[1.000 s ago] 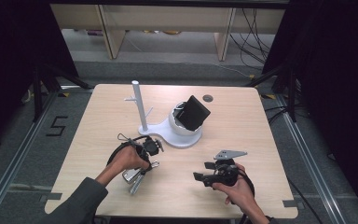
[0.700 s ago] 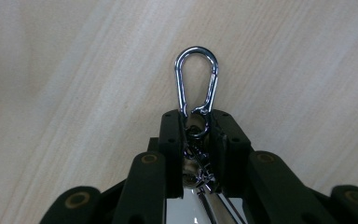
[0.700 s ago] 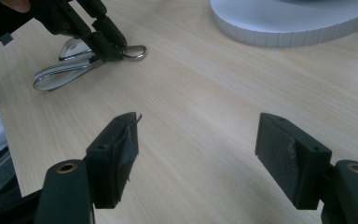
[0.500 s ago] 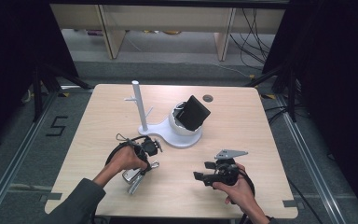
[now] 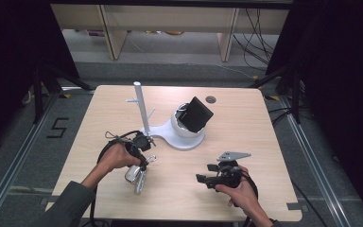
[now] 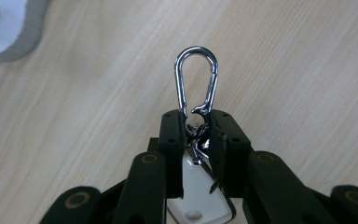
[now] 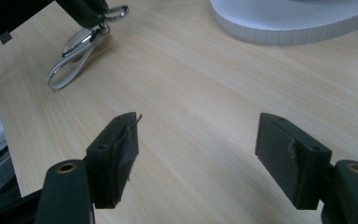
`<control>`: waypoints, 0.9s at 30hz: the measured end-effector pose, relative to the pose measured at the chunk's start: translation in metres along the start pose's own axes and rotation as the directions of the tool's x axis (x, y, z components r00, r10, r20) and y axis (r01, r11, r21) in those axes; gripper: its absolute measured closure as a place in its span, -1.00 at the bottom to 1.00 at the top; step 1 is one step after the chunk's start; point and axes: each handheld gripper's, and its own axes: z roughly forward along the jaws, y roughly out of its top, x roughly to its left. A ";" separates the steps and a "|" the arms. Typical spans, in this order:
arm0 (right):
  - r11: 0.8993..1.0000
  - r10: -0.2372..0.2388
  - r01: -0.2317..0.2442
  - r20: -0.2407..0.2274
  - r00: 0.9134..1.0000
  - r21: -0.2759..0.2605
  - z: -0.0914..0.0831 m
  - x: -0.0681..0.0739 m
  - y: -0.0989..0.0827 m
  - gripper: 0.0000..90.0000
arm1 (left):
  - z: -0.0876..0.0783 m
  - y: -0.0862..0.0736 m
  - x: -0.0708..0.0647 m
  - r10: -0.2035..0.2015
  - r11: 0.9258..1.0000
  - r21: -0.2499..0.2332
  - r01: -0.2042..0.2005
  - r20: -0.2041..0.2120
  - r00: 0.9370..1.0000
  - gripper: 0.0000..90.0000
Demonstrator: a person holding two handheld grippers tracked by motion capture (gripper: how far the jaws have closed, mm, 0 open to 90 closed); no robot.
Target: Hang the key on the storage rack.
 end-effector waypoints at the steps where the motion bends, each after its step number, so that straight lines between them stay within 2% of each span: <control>1: 1.000 0.003 -0.003 -0.003 1.000 0.003 0.000 0.000 0.000 -0.31 | -0.005 -0.002 0.002 -0.010 1.000 -0.011 0.010 -0.009 1.000 0.67; 2: 1.000 0.004 -0.004 0.005 1.000 0.016 -0.001 0.001 0.000 -0.31 | -0.007 -0.002 0.003 -0.009 1.000 -0.012 0.009 -0.009 1.000 0.67; 6: 1.000 -0.002 0.002 0.018 1.000 0.017 -0.001 0.000 0.000 -0.31 | -0.024 -0.008 0.009 -0.022 0.999 -0.028 0.022 -0.027 0.999 0.67; 7: 1.000 0.015 -0.016 0.009 1.000 0.020 0.000 0.001 0.000 -0.31 | -0.029 -0.010 0.010 -0.024 0.999 -0.037 0.023 -0.035 0.999 0.67; 8: 1.000 -0.009 0.009 0.023 1.000 0.010 -0.001 -0.002 0.000 -0.31 | -0.034 -0.012 0.011 -0.027 0.999 -0.038 0.026 -0.031 0.999 0.67; 9: 1.000 0.002 -0.002 0.021 1.000 0.010 -0.001 -0.001 0.000 -0.31 | -0.039 -0.013 0.013 -0.030 0.999 -0.045 0.029 -0.042 0.999 0.66; 10: 0.999 0.031 -0.031 0.005 0.999 0.015 0.000 0.000 0.000 -0.31 | -0.043 -0.015 0.014 -0.035 0.998 -0.045 0.032 -0.049 0.998 0.67; 12: 1.000 0.012 -0.012 0.012 1.000 0.017 -0.001 -0.002 0.000 -0.31 | -0.050 -0.017 0.017 -0.037 0.998 -0.044 0.035 -0.061 0.997 0.66; 17: 1.000 0.015 -0.015 0.010 1.000 0.017 0.000 -0.001 0.000 -0.31 | -0.068 -0.022 0.024 -0.061 0.996 -0.066 0.056 -0.084 0.995 0.67; 19: 1.000 0.014 -0.014 -0.012 1.000 0.013 0.002 -0.002 0.000 -0.31 | -0.074 -0.023 0.027 -0.061 0.996 -0.064 0.055 -0.095 0.994 0.66; 20: 1.000 -0.015 0.015 -0.006 1.000 0.007 0.002 -0.004 0.000 -0.31 | -0.077 -0.023 0.028 -0.068 0.996 -0.068 0.061 -0.104 0.992 0.66; 21: 0.999 0.040 -0.040 -0.002 0.999 0.024 0.000 0.000 0.000 -0.31 | -0.081 -0.024 0.030 -0.072 0.996 -0.066 0.066 -0.106 0.992 0.66; 22: 1.000 0.019 -0.019 -0.001 1.000 0.017 0.000 -0.002 0.000 -0.31 | -0.083 -0.024 0.031 -0.070 0.996 -0.066 0.063 -0.106 0.992 0.67; 26: 1.000 0.000 0.000 0.012 1.000 0.019 0.001 -0.005 0.000 -0.31 | -0.099 -0.027 0.040 -0.092 0.993 -0.087 0.082 -0.125 0.988 0.67; 27: 1.000 0.016 -0.016 0.006 1.000 0.017 0.001 -0.004 0.000 -0.31 | -0.103 -0.028 0.042 -0.092 0.993 -0.090 0.081 -0.122 0.988 0.66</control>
